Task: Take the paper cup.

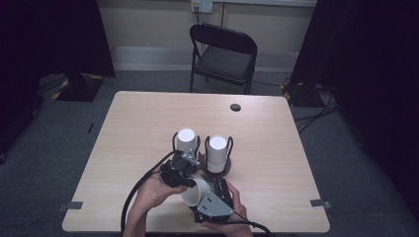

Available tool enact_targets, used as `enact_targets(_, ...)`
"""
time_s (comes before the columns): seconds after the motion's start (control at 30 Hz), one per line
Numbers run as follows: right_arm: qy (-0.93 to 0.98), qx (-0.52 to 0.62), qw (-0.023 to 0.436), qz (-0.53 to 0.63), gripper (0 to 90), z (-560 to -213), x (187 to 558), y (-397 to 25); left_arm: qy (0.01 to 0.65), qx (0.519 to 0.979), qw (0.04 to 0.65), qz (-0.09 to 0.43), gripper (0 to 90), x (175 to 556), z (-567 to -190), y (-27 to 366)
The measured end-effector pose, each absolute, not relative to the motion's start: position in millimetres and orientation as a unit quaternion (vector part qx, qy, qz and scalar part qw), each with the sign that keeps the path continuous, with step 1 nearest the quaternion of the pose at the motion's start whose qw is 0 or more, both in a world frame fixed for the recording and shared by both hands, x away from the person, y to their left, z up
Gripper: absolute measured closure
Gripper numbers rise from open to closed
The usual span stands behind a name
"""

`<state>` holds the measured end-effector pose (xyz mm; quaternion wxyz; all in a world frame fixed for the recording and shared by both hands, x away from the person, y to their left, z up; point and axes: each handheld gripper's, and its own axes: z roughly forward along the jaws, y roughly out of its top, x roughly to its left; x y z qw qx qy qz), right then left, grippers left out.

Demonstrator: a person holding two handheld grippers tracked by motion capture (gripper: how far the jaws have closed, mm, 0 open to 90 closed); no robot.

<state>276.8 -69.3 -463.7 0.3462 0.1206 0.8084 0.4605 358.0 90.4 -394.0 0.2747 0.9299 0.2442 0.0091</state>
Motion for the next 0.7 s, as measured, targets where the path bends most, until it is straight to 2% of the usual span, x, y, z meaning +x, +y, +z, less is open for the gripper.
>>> enact_targets(0.1, 0.805, 0.118, 0.351, 0.463, 13.0, -463.3, 276.4, -69.2, 0.243, 0.931, 0.274, 0.006, 86.9, 357.4, -394.8, 86.4)
enact_targets(0.2, 0.800, 0.108, 0.354, 0.473, 19.9, -462.0, 273.3, -66.7, 0.235, 0.932, 0.275, 0.001, 88.1, 356.3, -397.2, 80.0)
enact_targets(0.7, 0.793, 0.109, 0.358, 0.481, 23.7, -459.4, 272.5, -68.5, 0.244, 0.926, 0.288, 0.008, 88.0, 354.8, -398.6, 81.7)
